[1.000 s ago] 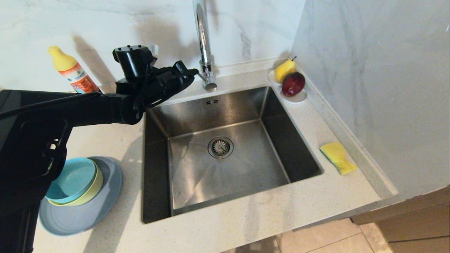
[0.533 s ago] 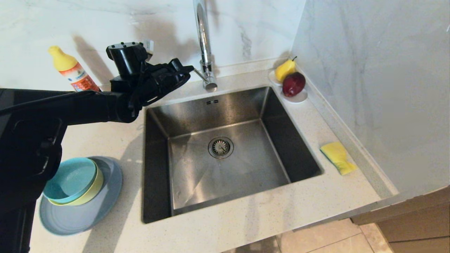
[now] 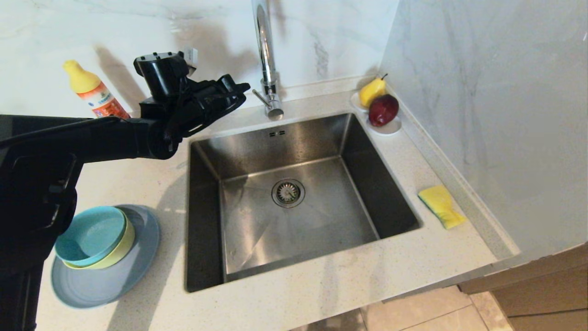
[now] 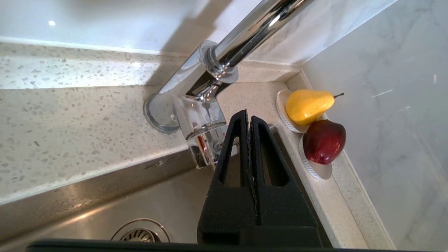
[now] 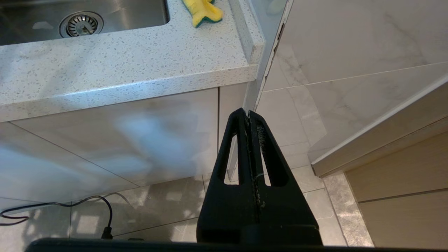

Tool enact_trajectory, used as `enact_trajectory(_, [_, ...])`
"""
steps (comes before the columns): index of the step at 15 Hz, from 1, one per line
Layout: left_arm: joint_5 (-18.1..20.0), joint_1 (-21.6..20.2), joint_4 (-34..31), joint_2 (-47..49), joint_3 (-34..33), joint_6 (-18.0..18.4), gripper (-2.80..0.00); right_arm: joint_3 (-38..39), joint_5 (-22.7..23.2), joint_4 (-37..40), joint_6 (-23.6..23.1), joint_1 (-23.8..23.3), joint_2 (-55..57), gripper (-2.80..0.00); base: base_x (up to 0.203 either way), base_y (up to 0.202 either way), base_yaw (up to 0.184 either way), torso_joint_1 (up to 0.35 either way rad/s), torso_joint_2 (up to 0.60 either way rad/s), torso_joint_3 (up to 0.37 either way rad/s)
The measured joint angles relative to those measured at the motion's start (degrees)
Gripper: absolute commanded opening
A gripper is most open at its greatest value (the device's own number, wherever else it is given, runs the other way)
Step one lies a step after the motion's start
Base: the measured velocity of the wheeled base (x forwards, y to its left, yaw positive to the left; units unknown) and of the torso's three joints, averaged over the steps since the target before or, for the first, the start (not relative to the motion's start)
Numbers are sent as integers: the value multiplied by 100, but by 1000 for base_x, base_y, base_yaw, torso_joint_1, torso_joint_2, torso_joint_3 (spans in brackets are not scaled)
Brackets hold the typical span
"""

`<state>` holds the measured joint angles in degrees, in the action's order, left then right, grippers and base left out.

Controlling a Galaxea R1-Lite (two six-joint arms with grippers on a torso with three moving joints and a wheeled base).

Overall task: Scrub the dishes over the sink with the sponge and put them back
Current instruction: Turn on the faucet

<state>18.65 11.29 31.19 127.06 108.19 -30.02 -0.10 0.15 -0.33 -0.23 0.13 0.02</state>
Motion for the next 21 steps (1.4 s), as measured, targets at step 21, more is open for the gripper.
enact_trajectory(21, [17, 17, 167, 149, 11, -15, -280, 0, -1, 2, -1, 0, 0, -280, 0, 0, 0, 0, 0, 0])
